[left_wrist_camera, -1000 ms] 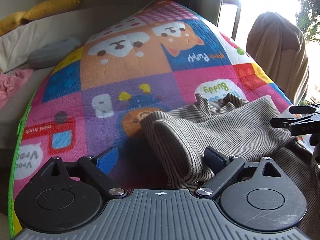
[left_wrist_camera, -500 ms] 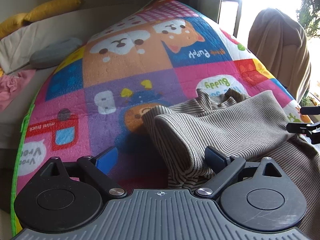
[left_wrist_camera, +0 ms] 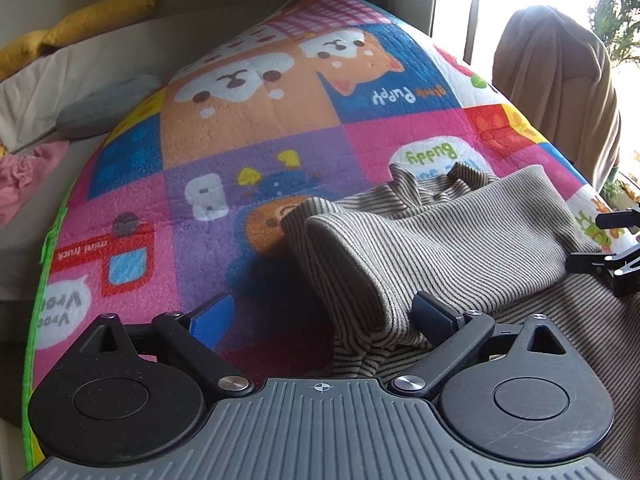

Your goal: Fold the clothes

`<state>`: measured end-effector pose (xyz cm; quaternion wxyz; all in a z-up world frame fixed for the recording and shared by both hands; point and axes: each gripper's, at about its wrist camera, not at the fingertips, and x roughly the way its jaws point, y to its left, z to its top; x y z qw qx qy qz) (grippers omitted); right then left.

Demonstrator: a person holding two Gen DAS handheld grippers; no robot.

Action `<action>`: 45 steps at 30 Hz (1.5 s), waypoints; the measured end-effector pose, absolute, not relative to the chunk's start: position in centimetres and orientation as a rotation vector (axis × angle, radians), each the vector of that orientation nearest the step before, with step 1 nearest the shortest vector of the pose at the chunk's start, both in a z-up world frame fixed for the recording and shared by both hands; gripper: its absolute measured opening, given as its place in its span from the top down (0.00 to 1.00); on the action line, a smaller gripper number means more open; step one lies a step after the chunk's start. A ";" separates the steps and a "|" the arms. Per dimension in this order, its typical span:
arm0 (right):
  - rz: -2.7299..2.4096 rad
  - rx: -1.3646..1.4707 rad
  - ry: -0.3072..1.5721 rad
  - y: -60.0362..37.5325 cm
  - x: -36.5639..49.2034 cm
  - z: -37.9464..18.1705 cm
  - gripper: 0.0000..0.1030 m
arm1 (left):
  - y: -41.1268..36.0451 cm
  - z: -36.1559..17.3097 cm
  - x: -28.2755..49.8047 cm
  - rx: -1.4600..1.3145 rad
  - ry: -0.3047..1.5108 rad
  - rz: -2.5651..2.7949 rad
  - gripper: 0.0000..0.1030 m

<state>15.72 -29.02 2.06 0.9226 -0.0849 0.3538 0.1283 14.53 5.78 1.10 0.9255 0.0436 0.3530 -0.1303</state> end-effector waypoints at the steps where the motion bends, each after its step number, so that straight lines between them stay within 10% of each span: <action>1: 0.264 -0.171 0.717 -29.0 15.7 2.4 0.00 | 5.8 1.2 14.4 0.096 0.720 -0.267 0.04; 27: 0.266 -0.066 0.754 -30.0 17.6 1.1 0.00 | 5.5 0.7 15.2 0.104 0.754 -0.264 0.03; 38: 0.357 0.212 0.739 -34.4 19.6 3.7 0.00 | 8.2 0.7 19.7 -0.315 0.965 -0.430 0.04; 45: 0.412 0.253 0.811 -34.2 24.7 2.4 0.21 | 6.4 0.3 22.9 -0.323 0.951 -0.470 0.04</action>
